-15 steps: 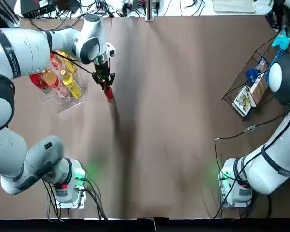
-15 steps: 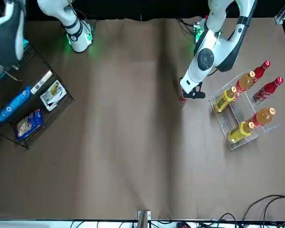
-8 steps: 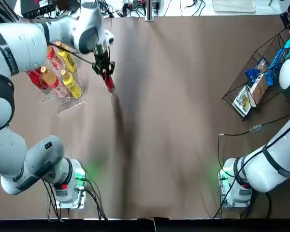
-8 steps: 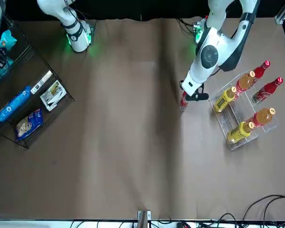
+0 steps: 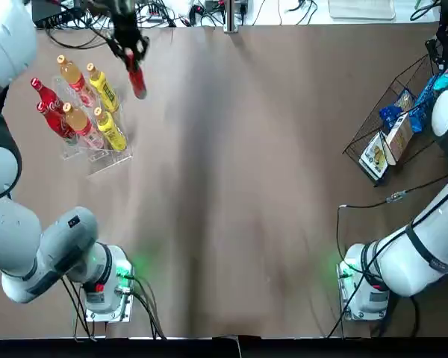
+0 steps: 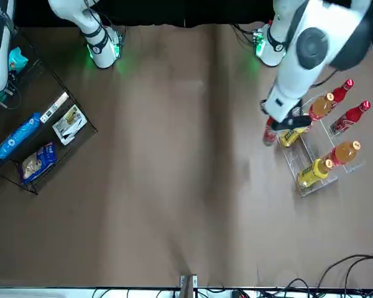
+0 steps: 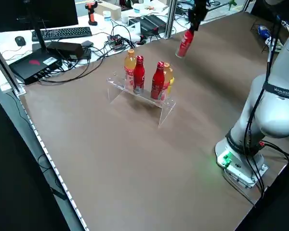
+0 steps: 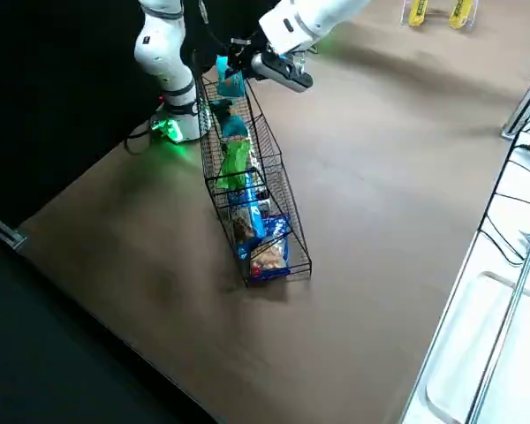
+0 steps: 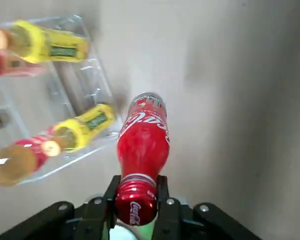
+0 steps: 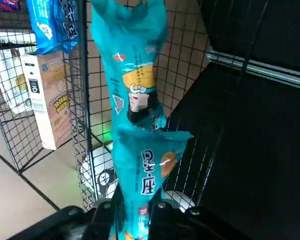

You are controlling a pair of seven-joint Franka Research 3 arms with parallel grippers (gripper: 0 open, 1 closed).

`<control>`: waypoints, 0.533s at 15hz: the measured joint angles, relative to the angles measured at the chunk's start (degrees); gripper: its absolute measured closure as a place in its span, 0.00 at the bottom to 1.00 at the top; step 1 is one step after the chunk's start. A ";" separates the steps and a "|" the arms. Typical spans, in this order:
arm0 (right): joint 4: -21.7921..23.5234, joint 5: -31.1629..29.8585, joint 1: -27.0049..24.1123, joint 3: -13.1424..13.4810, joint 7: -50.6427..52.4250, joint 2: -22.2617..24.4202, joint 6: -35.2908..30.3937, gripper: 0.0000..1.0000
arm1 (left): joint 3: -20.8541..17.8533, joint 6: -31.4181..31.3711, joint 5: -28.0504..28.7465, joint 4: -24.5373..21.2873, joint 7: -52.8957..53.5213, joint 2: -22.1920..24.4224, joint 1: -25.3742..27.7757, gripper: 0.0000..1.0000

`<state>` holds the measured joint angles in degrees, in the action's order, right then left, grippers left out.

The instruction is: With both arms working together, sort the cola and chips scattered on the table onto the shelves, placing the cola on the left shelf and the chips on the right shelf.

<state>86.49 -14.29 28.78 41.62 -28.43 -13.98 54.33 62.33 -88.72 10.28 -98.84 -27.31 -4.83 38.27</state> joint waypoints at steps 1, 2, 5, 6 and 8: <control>0.03 0.00 0.00 -0.02 0.00 0.00 0.07 0.70 | -0.03 2.93 0.22 2.48 3.01 0.03 1.47 0.68; 0.03 0.00 0.00 -0.06 0.00 0.00 0.09 0.62 | -0.08 5.81 0.33 4.74 6.67 0.07 3.19 0.68; 0.03 0.03 0.01 -0.22 0.02 0.00 0.10 0.39 | -0.21 11.05 1.01 8.73 16.65 0.15 8.74 0.68; 0.03 0.05 0.01 -0.24 0.02 0.00 0.10 0.39 | -0.23 11.86 2.88 9.12 18.89 0.14 10.07 0.68; -0.01 0.38 0.01 -0.24 0.16 0.03 0.12 0.39 | -0.30 14.29 6.53 10.34 22.42 0.08 11.56 0.68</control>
<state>86.48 -13.91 28.79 41.38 -28.28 -13.94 54.46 62.03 -74.43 16.81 -88.50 -4.89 -4.75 49.83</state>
